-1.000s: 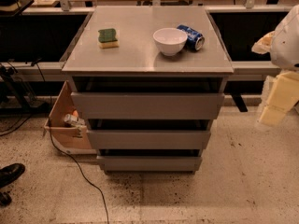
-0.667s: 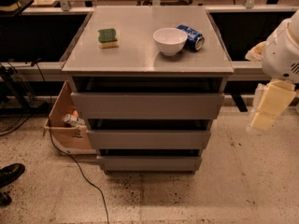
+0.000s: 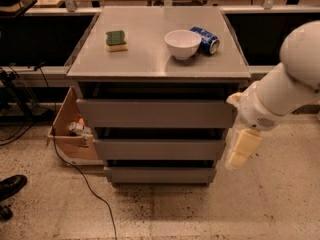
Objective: Open middle drawer
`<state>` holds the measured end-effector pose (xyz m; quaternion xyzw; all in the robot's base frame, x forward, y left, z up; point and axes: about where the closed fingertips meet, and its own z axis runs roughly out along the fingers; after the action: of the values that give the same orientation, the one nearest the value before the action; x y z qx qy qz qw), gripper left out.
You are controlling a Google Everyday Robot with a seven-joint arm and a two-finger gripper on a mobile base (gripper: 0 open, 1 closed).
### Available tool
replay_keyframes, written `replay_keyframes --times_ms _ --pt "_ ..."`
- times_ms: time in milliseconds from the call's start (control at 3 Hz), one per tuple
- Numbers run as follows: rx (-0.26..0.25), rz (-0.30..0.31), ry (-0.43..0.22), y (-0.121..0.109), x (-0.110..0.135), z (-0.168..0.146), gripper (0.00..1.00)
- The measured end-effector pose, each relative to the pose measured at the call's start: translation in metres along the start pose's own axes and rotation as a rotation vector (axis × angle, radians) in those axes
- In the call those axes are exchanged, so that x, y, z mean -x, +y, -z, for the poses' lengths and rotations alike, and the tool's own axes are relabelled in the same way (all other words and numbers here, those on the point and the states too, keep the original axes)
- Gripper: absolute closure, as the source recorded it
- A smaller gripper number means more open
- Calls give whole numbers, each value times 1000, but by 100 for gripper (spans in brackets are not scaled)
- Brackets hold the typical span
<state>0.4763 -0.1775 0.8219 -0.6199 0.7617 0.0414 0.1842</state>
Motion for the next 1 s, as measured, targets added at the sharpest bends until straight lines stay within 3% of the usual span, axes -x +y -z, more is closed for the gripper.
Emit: replay_keyframes --times_ms 667,1000 --pt "94 29 -87 29 -4 -144 0" --pt "94 29 -87 29 -4 -144 0"
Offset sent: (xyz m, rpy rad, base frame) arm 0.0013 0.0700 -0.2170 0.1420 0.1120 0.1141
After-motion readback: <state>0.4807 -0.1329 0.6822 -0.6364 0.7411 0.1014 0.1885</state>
